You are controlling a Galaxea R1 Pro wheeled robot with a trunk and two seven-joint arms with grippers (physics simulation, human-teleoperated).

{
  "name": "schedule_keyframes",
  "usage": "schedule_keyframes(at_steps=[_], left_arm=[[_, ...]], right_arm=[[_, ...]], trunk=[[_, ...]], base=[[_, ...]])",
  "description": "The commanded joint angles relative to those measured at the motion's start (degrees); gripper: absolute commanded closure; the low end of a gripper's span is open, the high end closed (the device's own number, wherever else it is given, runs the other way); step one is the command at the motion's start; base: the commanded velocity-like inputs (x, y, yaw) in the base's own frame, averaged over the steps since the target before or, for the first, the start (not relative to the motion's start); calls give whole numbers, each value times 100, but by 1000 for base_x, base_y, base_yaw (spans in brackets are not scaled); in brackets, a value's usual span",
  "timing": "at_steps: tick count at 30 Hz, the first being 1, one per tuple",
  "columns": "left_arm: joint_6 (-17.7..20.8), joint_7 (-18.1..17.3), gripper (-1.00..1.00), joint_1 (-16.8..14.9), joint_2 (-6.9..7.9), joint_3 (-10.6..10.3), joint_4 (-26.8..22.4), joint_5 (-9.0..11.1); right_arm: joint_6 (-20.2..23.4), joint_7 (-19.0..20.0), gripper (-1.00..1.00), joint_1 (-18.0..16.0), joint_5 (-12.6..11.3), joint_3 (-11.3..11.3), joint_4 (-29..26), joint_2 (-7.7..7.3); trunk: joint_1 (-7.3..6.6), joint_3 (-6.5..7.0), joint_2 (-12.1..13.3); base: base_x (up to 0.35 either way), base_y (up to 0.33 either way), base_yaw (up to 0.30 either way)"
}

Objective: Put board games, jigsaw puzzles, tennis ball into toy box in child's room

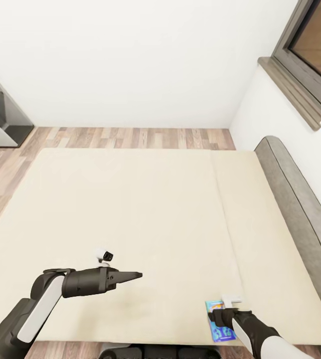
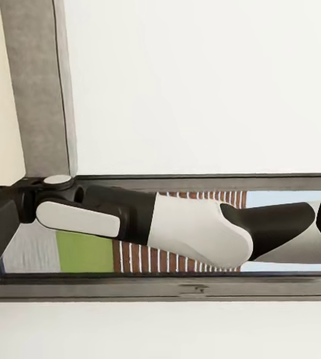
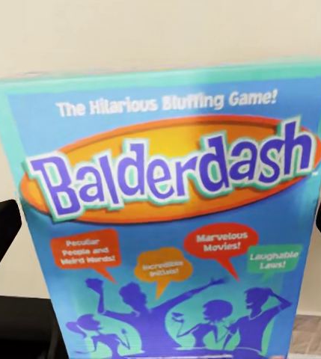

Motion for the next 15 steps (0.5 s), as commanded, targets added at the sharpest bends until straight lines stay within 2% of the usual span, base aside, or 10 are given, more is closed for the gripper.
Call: schedule_keyframes(at_steps=[1,15], left_arm=[[21,-11,-100,-5,3,-7,2,7],[21,-11,-100,-5,0,-4,2,7]], right_arm=[[26,129,-100,8,-94,40,53,-1],[7,120,-100,8,-112,29,52,24]], trunk=[[10,-17,-1],[10,-41,-1]], base=[[0,0,0],[0,0,0]])
